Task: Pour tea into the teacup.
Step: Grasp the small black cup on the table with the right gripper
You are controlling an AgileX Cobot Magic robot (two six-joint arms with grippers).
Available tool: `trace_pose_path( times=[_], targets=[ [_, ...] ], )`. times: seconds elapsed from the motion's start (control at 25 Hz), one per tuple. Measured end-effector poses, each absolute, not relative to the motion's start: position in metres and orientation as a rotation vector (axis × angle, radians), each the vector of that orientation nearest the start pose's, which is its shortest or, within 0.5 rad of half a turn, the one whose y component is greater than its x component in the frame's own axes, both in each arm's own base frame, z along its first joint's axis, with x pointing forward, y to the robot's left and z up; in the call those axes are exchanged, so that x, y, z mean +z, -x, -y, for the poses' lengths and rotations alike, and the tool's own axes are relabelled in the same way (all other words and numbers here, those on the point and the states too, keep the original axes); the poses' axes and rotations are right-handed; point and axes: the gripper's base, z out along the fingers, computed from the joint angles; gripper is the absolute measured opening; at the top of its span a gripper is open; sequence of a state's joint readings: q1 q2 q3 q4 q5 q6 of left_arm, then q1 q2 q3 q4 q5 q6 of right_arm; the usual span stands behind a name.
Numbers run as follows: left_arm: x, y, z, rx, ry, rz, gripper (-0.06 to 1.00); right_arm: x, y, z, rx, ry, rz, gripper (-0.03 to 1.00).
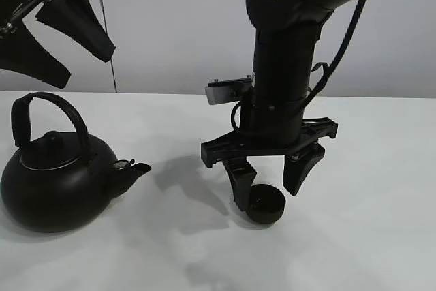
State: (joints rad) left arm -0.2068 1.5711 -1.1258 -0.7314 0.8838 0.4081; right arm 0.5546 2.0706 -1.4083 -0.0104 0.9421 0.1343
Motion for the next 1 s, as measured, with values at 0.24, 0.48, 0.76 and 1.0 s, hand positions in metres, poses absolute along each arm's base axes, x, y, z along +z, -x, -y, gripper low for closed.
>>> trace_pose_path(
  times=[0.24,0.48,0.76,1.0],
  targets=[
    [0.269,-0.301,0.111,-0.826,-0.306,-2.628,0.51,0.135,-0.34,-0.21,0.027,0.643,-3.008,0.5],
    [0.269,-0.301,0.111,-0.826,-0.306,-2.628,0.51,0.125,-0.341,-0.211,0.029,0.631,-3.024,0.5],
    [0.269,-0.301,0.111,-0.826,-0.306,-2.628,0.51,0.122,-0.341,-0.212,0.041,0.618,-3.037,0.45],
    [0.269,-0.301,0.111,-0.826,-0.306,-2.628,0.51,0.122,-0.341,-0.212,0.042,0.615,-3.04,0.39]
  ],
)
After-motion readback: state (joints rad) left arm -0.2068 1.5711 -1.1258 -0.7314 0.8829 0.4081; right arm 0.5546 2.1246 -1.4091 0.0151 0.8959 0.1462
